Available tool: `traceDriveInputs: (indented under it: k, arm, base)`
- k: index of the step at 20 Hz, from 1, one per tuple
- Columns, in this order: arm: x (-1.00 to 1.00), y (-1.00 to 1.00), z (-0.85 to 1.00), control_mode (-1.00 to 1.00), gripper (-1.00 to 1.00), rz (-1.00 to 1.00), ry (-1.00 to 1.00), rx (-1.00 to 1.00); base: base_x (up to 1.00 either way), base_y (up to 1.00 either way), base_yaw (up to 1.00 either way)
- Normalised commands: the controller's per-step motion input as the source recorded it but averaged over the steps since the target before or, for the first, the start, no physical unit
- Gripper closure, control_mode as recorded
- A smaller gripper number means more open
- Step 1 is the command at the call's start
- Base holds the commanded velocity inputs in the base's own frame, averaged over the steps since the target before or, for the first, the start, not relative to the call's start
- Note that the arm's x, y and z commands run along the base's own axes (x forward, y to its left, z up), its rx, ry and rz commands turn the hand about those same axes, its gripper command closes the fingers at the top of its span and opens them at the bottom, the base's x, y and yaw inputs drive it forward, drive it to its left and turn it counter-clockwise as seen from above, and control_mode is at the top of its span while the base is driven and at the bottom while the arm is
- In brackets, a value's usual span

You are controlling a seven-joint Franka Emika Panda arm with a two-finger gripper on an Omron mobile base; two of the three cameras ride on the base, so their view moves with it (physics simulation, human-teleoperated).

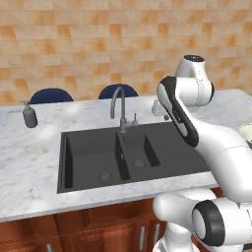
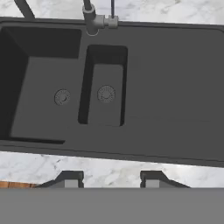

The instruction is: Move the cup from next to the sink to the open cabinet. Then, move the bowl with the mushroom to the fridge to clear the area for faucet cleaning.

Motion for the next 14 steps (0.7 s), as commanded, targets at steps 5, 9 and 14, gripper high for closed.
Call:
traceDriveInputs:
  k: [5, 9, 14]
  arm:
    - [-0.49, -0.03, -0.06, -1.0, -1.0, 0.0, 0.0, 0.0]
    - [-0.75, -0.37, -0.06, 1.0, -1.0, -0.09, 0.0, 0.06]
    - [0.0, 0.0, 0.0, 1.0, -1.0, 0.0, 0.0, 0.0]
  base:
    - [0.0, 0.0, 0.0]
    - [-0.19, -0.2, -0.05]
    - [-0.47, -1.0, -0.26]
